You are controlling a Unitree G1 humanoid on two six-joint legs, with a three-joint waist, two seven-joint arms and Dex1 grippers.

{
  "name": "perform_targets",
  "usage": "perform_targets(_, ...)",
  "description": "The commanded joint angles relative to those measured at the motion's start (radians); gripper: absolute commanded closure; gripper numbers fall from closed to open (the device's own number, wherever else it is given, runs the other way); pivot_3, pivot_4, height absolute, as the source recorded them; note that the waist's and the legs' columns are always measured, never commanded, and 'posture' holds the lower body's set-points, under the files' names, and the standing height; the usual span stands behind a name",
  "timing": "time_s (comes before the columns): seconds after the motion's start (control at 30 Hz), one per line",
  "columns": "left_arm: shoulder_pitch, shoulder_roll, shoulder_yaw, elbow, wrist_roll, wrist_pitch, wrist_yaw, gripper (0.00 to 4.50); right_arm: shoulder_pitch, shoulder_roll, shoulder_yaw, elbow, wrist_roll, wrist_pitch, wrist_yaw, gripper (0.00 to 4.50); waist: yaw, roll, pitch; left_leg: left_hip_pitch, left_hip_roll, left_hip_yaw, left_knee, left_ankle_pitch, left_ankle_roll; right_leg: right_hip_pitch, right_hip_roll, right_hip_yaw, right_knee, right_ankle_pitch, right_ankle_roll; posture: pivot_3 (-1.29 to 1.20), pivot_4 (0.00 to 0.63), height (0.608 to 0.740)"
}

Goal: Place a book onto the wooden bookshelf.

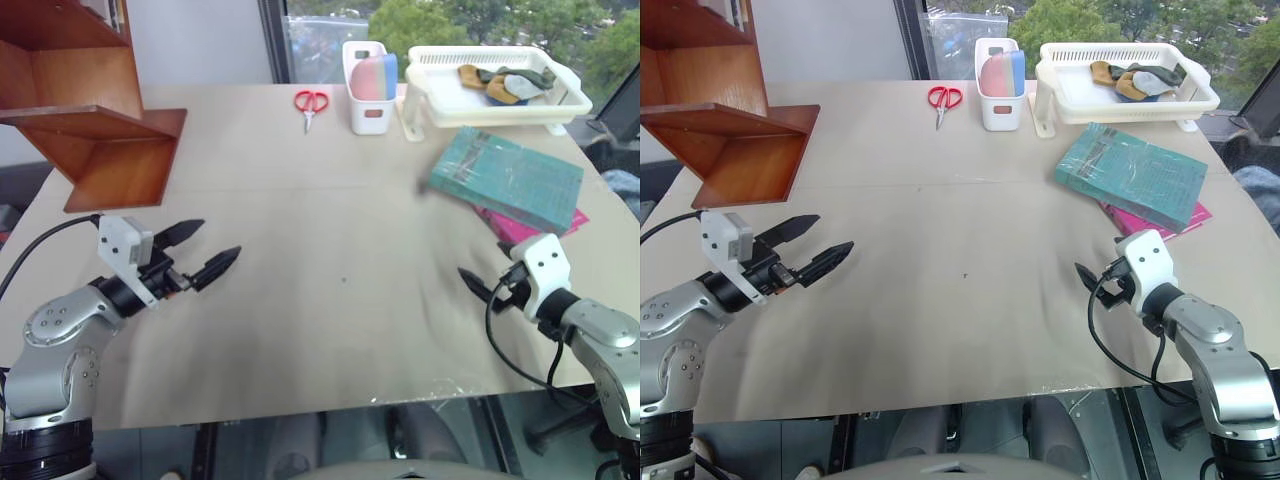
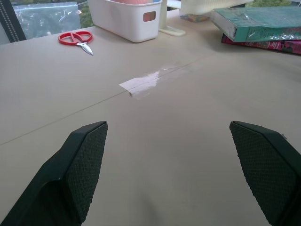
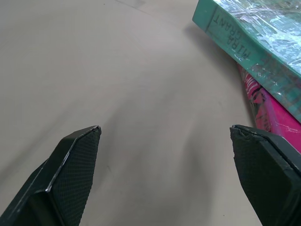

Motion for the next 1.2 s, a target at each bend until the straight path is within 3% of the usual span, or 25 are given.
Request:
perform_targets(0.03, -0.025, 0.014, 0.005, -0.027, -0.023, 0.008, -0.004, 0.03, -0.003, -0.018, -0.04, -0.049, 0.021, -0.007, 0.011, 0.0, 0.0, 0.0, 0.0, 0.0, 0.0, 0.0, 0.0, 0.0, 0.0, 0.0, 0.0, 0.0, 0.0, 0.0, 0.0, 0.0, 0.15, 0.74)
perform_targets(0.13, -0.053, 0.004, -0.029, -0.069, -0.042, 0.029, -0.007, 0.03, -0.011, -0.012, -0.049, -0.049, 0.04, -0.018, 0.016, 0.0, 0.002, 0.0, 0.0, 0.0, 0.0, 0.0, 0.0, 0.0, 0.0, 0.0, 0.0, 0.0, 0.0, 0.0, 0.0, 0.0, 0.15, 0.74)
perform_targets(0.23, -0.065, 0.0, -0.056, -0.113, -0.078, 0.054, -0.026, 0.0, -0.033, -0.001, -0.058, -0.03, 0.075, -0.007, 0.023, 0.83, 0.0, 0.0, 0.0, 0.0, 0.0, 0.0, 0.0, 0.0, 0.0, 0.0, 0.0, 0.0, 0.0, 0.0, 0.0, 0.0, 0.15, 0.74)
perform_targets(0.47, -0.091, 0.002, -0.098, -0.224, -0.213, 0.136, -0.066, 0.0, -0.088, -0.001, -0.054, 0.004, 0.056, 0.018, -0.042, 4.24, -0.001, 0.0, 0.0, 0.0, 0.0, 0.0, 0.0, 0.0, 0.0, 0.0, 0.001, 0.0, 0.0, 0.0, 0.0, 0.0, 0.15, 0.74)
perform_targets(0.5, -0.092, 0.007, -0.103, -0.243, -0.234, 0.146, -0.08, 0.0, -0.1, -0.004, -0.054, 0.015, 0.056, 0.034, -0.051, 4.48, -0.001, 0.0, 0.0, 0.0, 0.0, 0.0, 0.0, 0.0, 0.0, 0.0, 0.001, 0.0, 0.0, 0.0, 0.0, 0.0, 0.15, 0.74)
perform_targets(0.73, -0.194, 0.007, -0.153, -0.291, -0.286, 0.167, -0.099, 0.0, -0.291, -0.12, -0.071, 0.205, 0.022, 0.136, -0.054, 4.48, 0.0, 0.001, 0.001, 0.0, 0.0, 0.0, 0.001, 0.0, 0.0, 0.0, 0.001, 0.0, 0.0, 0.0, 0.001, 0.0, 0.15, 0.74)
perform_targets(0.9, -0.259, -0.015, -0.201, -0.266, -0.253, 0.144, -0.096, 0.0, -0.459, -0.195, -0.022, 0.48, -0.075, 0.052, -0.068, 4.48, 0.0, 0.001, 0.001, 0.0, 0.0, 0.0, 0.002, 0.0, 0.0, 0.0, 0.002, 0.001, 0.0, 0.0, 0.001, 0.0, 0.15, 0.74)
perform_targets(1.2, -0.285, -0.034, -0.23, -0.252, -0.219, 0.129, -0.083, 0.0, -0.804, -0.162, 0.066, 1.066, -0.226, -0.163, -0.122, 4.48, -0.005, 0.004, 0.004, -0.001, -0.001, 0.001, 0.001, 0.0, 0.0, -0.001, 0.002, 0.003, -0.001, 0.0, 0.001, 0.0, 0.15, 0.74)
